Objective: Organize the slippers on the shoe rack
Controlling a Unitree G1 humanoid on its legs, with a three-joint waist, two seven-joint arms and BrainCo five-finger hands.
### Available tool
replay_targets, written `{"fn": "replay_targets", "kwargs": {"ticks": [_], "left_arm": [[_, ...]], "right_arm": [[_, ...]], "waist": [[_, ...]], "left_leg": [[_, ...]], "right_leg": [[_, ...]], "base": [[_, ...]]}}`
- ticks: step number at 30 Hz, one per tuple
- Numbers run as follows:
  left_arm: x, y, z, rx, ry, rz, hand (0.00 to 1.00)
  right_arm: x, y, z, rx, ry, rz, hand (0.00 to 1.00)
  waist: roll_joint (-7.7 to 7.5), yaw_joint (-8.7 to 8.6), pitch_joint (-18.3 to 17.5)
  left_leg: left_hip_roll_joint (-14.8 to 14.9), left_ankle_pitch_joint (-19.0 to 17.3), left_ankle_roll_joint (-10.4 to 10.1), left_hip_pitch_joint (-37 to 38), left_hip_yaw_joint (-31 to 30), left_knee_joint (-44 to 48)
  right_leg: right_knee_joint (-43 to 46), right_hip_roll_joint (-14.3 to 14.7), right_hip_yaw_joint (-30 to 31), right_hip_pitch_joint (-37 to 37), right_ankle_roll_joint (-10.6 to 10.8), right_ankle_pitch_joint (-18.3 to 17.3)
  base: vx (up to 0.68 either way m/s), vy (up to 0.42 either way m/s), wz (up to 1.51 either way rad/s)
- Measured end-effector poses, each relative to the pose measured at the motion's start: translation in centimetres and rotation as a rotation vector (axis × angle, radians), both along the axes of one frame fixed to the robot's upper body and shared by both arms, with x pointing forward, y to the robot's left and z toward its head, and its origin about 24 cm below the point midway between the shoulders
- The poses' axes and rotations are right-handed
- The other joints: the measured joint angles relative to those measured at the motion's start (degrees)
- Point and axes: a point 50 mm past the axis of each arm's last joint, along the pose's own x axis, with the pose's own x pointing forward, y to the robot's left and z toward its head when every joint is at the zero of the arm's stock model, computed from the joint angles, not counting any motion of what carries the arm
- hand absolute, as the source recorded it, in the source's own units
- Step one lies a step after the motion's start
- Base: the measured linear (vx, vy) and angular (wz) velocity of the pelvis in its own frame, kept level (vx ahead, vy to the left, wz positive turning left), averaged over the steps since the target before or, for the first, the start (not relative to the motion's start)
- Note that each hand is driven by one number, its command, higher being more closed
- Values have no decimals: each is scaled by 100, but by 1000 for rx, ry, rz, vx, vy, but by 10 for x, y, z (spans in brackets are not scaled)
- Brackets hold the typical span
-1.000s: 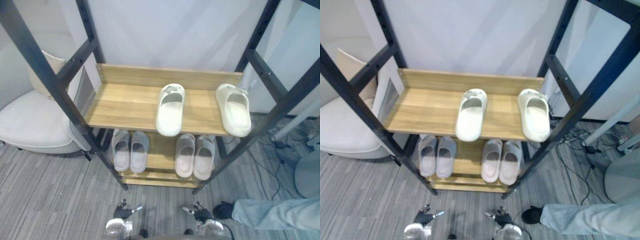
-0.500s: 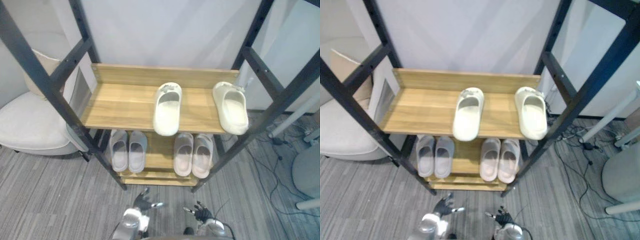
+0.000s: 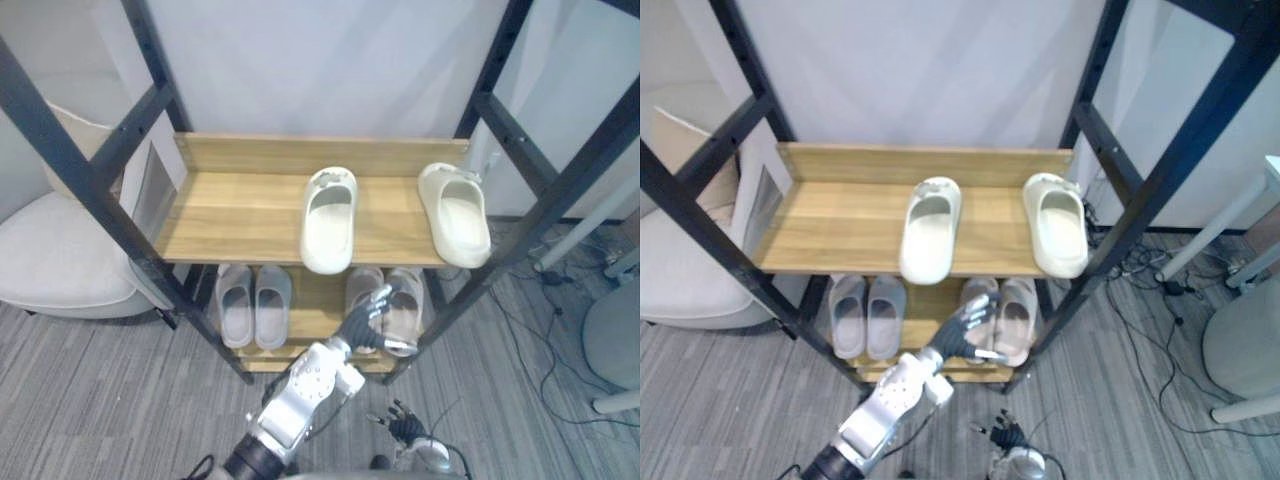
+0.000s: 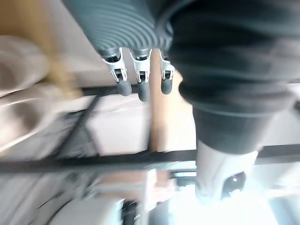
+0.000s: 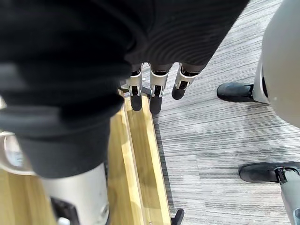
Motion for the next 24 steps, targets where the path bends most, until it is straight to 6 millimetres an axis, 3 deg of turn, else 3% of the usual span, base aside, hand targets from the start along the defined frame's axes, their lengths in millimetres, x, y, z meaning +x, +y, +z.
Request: {"fn": "replay_targets", "kwargs": {"ticks": [5, 16, 19, 24], "left_arm": [[12, -4, 41, -65, -139, 63, 0], [36, 4, 100, -157, -312, 215, 0], [43, 12, 113, -160, -358, 304, 0], [53, 24, 109, -153, -328, 401, 0]], "right_arm": [[-5, 0, -2, -4, 30, -14, 0], [-9, 4, -1, 12, 40, -46, 0], [-11, 2, 0, 11, 39, -52, 0], [-13, 2, 0, 11, 46, -52, 0]], "waist": [[38, 29, -169], [-6, 52, -285], [-18, 52, -295], [-52, 50, -334]], "left_leg": [[14, -17, -5, -117, -7, 93], [14, -17, -5, -130, -28, 102], [12, -17, -5, -133, -26, 102], [18, -17, -5, -140, -21, 102]], "right_leg": [[2, 0, -41, -65, -8, 8], [2, -4, -68, -60, -9, 9], [1, -9, -74, -63, -8, 9], [1, -4, -72, -72, -9, 9]], "base": [[-21, -2, 1], [-1, 0, 0], [0, 0, 0], [0, 0, 0]]}}
